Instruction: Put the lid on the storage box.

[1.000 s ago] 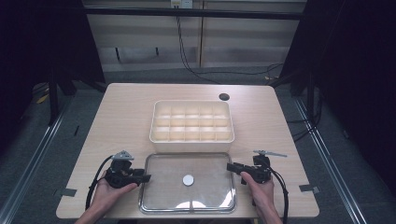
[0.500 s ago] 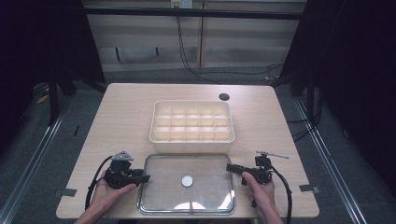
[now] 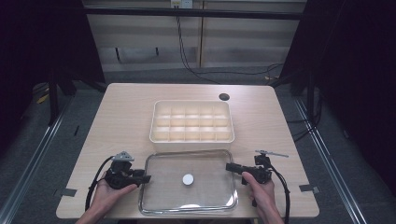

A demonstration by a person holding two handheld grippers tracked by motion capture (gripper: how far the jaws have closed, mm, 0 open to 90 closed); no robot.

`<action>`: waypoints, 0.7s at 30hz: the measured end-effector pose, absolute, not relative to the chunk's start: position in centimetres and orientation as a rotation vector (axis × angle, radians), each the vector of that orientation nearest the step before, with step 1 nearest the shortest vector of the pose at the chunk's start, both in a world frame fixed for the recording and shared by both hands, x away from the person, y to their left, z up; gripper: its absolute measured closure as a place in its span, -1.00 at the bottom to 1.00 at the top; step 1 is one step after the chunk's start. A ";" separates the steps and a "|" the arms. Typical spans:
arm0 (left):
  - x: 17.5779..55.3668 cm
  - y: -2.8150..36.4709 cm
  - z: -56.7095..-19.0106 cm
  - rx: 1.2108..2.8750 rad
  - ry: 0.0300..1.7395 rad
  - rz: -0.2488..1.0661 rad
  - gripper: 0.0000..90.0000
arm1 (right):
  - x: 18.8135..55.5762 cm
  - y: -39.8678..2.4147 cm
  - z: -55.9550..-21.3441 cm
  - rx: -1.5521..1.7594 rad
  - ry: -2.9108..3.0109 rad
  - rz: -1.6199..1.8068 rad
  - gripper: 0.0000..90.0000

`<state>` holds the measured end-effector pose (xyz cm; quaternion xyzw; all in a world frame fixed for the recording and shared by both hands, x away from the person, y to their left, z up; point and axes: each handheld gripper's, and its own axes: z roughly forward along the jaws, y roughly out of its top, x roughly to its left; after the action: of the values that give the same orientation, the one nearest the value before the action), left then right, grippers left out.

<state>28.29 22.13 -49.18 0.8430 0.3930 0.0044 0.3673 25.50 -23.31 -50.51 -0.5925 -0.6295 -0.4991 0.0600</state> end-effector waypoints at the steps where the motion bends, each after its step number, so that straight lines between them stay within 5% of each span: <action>1: 28.3 22.1 -49.2 2.164 1.009 0.013 0.23 | 25.5 -23.3 -50.5 -1.793 -1.908 -1.504 0.49; 4: 28.4 22.2 -49.2 2.160 1.009 0.007 0.22 | 25.6 -23.2 -50.6 -1.765 -1.893 -1.518 0.39; 12: 28.6 22.4 -49.3 2.137 1.014 -0.018 0.18 | 25.6 -23.3 -50.5 -1.741 -1.888 -1.554 0.58; 21: 28.9 22.7 -49.4 2.105 1.022 -0.059 -0.14 | 25.1 -23.5 -49.7 -1.701 -1.899 -1.660 0.66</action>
<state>28.90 22.72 -49.43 0.8281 0.4022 -0.0231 0.3897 25.11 -23.48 -49.67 -0.5584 -0.6235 -0.5450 0.0494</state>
